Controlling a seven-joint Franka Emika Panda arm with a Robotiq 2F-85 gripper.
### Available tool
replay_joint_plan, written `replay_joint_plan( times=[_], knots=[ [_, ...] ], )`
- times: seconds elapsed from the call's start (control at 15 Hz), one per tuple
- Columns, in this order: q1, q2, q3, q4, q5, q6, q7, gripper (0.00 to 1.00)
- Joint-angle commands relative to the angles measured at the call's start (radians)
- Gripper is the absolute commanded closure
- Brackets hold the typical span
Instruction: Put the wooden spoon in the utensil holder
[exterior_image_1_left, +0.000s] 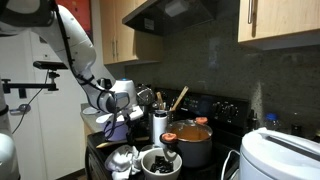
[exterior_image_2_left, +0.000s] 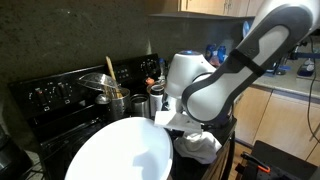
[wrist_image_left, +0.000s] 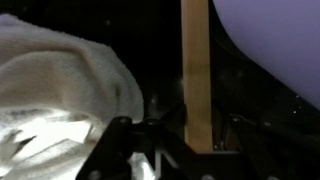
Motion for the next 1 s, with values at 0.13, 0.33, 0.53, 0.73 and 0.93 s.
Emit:
replay_joint_plan(
  times=[0.13,0.33,0.53,0.73,0.93],
  knots=[
    [-0.078,-0.191,0.097,-0.066,-0.263,-0.136,0.281,0.90],
    [-0.122,-0.244,0.143,-0.066,-0.353,-0.213,0.374,0.90],
    [-0.147,-0.297,0.176,-0.066,-0.411,-0.264,0.438,0.90],
    [-0.156,-0.368,0.215,-0.054,-0.463,-0.320,0.485,0.90],
    [-0.157,-0.435,0.254,-0.019,-0.503,-0.390,0.504,0.90]
  ],
)
